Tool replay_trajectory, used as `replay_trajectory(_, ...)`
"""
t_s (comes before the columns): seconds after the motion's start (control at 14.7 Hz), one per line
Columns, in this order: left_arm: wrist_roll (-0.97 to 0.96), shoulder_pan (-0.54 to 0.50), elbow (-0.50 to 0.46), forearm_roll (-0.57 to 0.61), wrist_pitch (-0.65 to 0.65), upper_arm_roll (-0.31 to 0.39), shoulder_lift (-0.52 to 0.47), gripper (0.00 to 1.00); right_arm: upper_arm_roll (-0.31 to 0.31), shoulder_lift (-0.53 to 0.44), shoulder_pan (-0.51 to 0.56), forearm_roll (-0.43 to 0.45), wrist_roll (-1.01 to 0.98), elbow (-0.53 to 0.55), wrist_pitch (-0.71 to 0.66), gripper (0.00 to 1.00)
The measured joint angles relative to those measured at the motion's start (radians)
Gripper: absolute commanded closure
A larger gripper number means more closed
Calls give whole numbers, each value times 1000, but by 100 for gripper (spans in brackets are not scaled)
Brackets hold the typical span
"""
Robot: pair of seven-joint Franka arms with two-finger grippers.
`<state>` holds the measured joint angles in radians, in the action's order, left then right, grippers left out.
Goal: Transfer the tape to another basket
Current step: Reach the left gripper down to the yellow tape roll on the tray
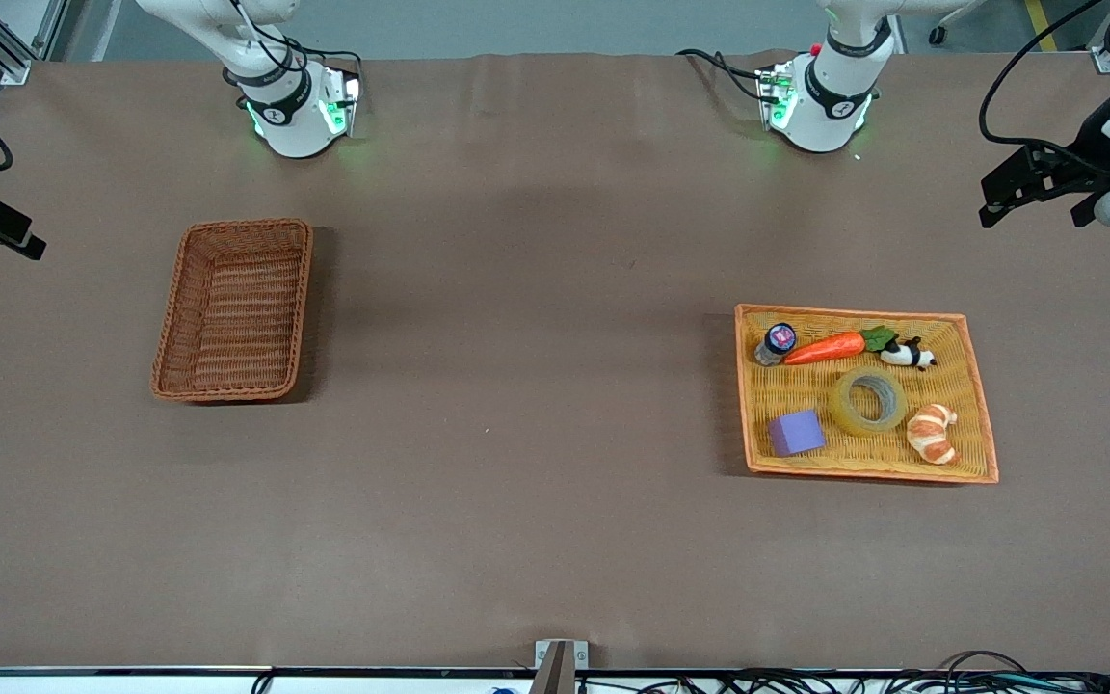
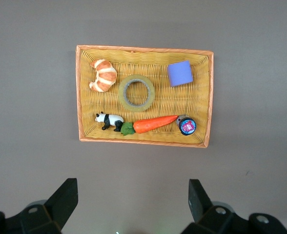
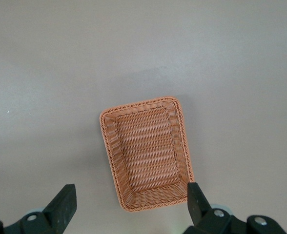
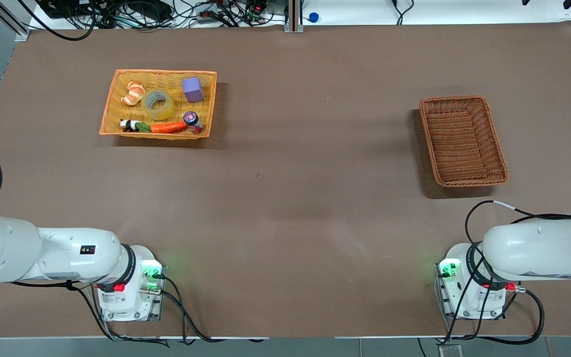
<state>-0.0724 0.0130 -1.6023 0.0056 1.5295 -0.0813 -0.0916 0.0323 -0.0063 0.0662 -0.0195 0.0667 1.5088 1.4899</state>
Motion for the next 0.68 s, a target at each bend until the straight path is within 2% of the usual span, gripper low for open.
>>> replay_trajectory(0.34, 0, -1, 19, 0, 0, 2, 11, 0, 0, 0, 0, 0, 0, 0, 0, 0)
replay_trajectory(0.55, 9, -9, 31, 0, 3, 5, 82, 0, 0, 0, 0, 0, 0, 0, 0, 0)
replay_trajectory(0.68, 10, -22, 7, 0, 65, 7, 153, 0, 0, 0, 0, 0, 0, 0, 0, 0)
